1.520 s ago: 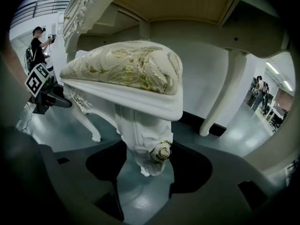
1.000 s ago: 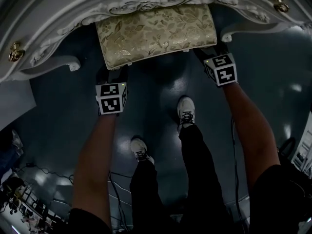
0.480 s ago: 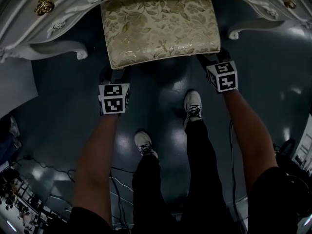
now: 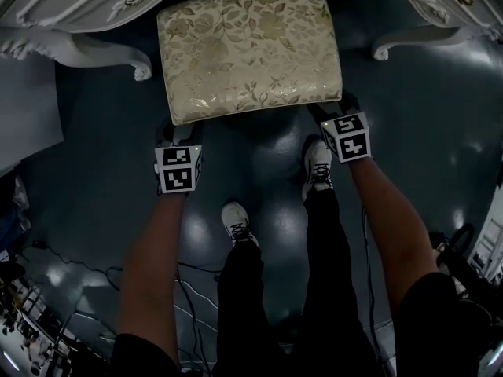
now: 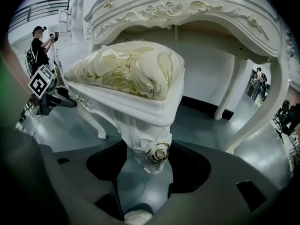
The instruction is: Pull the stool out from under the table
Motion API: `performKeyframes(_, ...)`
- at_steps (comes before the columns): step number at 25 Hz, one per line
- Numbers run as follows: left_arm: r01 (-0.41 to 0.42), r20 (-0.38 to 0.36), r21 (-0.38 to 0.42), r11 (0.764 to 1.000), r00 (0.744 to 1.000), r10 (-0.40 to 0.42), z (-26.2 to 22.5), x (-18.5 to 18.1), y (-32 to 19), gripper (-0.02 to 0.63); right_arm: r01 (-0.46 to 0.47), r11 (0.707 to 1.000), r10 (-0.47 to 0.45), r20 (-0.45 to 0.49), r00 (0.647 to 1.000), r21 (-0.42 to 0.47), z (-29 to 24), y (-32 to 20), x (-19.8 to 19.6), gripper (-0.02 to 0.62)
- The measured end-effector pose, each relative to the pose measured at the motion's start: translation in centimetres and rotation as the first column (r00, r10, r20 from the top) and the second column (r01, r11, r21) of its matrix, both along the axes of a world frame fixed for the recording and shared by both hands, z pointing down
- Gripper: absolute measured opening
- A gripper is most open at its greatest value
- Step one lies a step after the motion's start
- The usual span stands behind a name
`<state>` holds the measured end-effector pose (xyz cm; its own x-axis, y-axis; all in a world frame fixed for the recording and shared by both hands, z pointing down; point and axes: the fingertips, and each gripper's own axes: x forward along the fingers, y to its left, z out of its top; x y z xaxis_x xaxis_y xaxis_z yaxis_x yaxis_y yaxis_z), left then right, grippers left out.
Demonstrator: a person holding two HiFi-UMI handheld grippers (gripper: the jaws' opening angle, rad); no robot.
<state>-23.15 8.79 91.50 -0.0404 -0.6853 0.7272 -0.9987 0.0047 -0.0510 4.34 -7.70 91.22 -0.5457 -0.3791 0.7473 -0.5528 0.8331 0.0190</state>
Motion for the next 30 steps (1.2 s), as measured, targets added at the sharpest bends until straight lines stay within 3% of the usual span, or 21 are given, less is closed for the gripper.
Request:
performKeyframes(11, 0.02, -0.008, -0.096, 0.995, 1.0, -0.021, -0.2, 0.6, 0.9, 0.245, 0.043, 0.997, -0.045, -0.025, 0.999, -0.058, 0.2, 0.3, 0.2, 0.29)
performKeyframes(17, 0.058, 0.022, -0.053, 0.997, 0.998, -0.057, -0.4, 0.0, 0.5, 0.245, 0.056, 0.997, -0.057, -0.007, 0.998, -0.053, -0.1, -0.2, -0.2, 0.29)
performKeyframes(30, 0.143, 0.039, -0.077, 0.987, 0.989, -0.14, -0.2, 0.1, 1.2, 0.245, 0.082, 0.99, -0.084, -0.019, 0.996, -0.118, -0.3, 0.5, 0.3, 0.288)
